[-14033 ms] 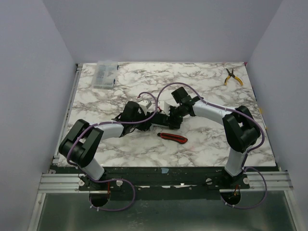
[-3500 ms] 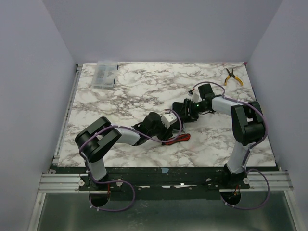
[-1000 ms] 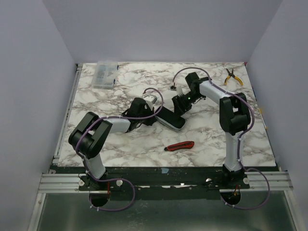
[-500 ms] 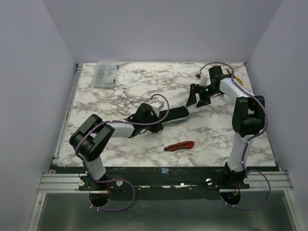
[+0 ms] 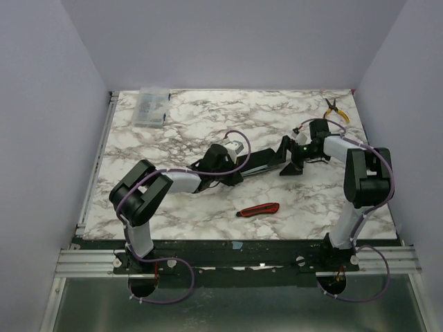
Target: Open the umbrella
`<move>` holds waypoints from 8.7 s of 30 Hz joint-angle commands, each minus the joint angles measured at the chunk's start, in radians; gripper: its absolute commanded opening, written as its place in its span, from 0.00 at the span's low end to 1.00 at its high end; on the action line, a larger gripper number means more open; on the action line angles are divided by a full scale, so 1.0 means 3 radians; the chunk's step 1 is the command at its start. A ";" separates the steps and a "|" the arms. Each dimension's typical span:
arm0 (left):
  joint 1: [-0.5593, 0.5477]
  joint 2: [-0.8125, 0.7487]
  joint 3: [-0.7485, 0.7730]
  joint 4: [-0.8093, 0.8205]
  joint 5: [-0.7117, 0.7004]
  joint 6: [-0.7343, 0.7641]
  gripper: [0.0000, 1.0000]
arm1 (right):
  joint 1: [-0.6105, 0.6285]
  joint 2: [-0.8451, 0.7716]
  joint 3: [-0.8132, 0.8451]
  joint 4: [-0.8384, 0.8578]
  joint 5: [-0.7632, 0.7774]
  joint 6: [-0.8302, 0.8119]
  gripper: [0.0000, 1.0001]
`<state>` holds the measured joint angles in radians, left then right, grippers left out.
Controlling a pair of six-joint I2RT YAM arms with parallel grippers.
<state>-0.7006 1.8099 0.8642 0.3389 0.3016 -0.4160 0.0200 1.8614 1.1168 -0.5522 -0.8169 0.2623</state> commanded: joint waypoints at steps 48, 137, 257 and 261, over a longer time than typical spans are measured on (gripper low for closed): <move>0.0094 -0.0339 -0.0217 -0.0331 -0.0635 0.0440 0.00 | 0.0388 0.0535 0.0154 0.0660 0.0433 0.0050 0.01; 0.1044 -0.1597 -0.0226 -0.1108 0.0376 0.1249 0.87 | 0.1366 0.0887 0.1600 0.0338 -0.0140 -0.0220 0.78; 0.1204 -0.1991 -0.0088 -0.1380 0.0631 0.2068 0.97 | -0.0651 0.0721 0.2643 -0.1237 -0.0425 -0.1042 0.01; 0.1238 -0.2038 -0.0105 -0.1355 0.0685 0.2089 0.98 | -0.0645 0.0476 0.2509 -0.0795 -0.0393 -0.0675 0.01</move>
<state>-0.3428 1.2247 0.8120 -0.0700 0.4500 0.2131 -0.1654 2.1254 1.8862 -0.9035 -0.8116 -0.0742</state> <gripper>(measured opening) 0.978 0.328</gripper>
